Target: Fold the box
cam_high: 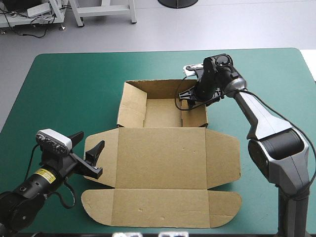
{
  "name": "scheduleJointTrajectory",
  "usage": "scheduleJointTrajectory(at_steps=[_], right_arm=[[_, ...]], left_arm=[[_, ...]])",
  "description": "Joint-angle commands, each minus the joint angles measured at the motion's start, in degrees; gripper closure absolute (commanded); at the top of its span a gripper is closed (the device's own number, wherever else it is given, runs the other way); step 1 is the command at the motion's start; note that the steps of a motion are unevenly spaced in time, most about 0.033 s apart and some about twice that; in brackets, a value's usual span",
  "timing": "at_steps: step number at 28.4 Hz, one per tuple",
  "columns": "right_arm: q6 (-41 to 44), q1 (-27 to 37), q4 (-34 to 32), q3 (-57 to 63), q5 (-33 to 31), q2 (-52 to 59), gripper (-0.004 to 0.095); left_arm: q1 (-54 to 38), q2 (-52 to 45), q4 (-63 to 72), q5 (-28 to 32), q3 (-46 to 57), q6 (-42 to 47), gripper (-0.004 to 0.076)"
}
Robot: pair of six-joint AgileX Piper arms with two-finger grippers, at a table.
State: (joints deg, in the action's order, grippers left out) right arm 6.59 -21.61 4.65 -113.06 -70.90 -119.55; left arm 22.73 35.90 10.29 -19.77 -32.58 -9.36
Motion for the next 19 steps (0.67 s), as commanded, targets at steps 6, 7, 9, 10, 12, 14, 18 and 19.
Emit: scheduleJointTrajectory(at_steps=[6, 7, 9, 10, 12, 14, 18, 19], right_arm=[[-2.2, 0.4, -5.4, -0.9, -0.8, 2.9, 0.092], [-2.2, 0.4, -7.0, -0.9, -0.8, 3.0, 0.0922], [-2.2, 0.8, -10.5, -0.9, -0.8, 3.3, 0.0928], [-2.5, 1.3, -12.4, -0.9, -0.8, 3.7, 0.0932], [-2.5, 3.1, -13.4, -1.1, -0.8, 4.2, 0.0932], [-2.5, 6.3, -12.6, -1.5, -0.8, 4.8, 0.0932], [-2.5, 13.5, -11.3, -2.1, -0.8, 6.4, 0.0932], [-2.5, 15.5, -11.3, -2.1, -0.8, 6.7, 0.0932]], left_arm=[[0.2, -0.1, 0.1, 4.6, -1.5, 0.4, 0.0286], [0.2, -0.1, 0.1, 4.6, -1.5, 0.4, 0.0304], [0.2, -0.1, 0.1, 4.6, -1.5, 0.4, 0.0337], [0.2, -0.1, 0.1, 4.6, -1.5, 0.4, 0.0352], [0.2, -0.1, 0.1, 4.6, -1.5, 0.4, 0.038], [0.2, -0.1, 0.1, 4.6, -1.5, 0.4, 0.0416], [0.2, -0.1, 0.1, 4.6, -1.5, 0.4, 0.0537], [0.2, -0.1, 0.1, 4.6, -1.5, 0.4, 0.0572]])
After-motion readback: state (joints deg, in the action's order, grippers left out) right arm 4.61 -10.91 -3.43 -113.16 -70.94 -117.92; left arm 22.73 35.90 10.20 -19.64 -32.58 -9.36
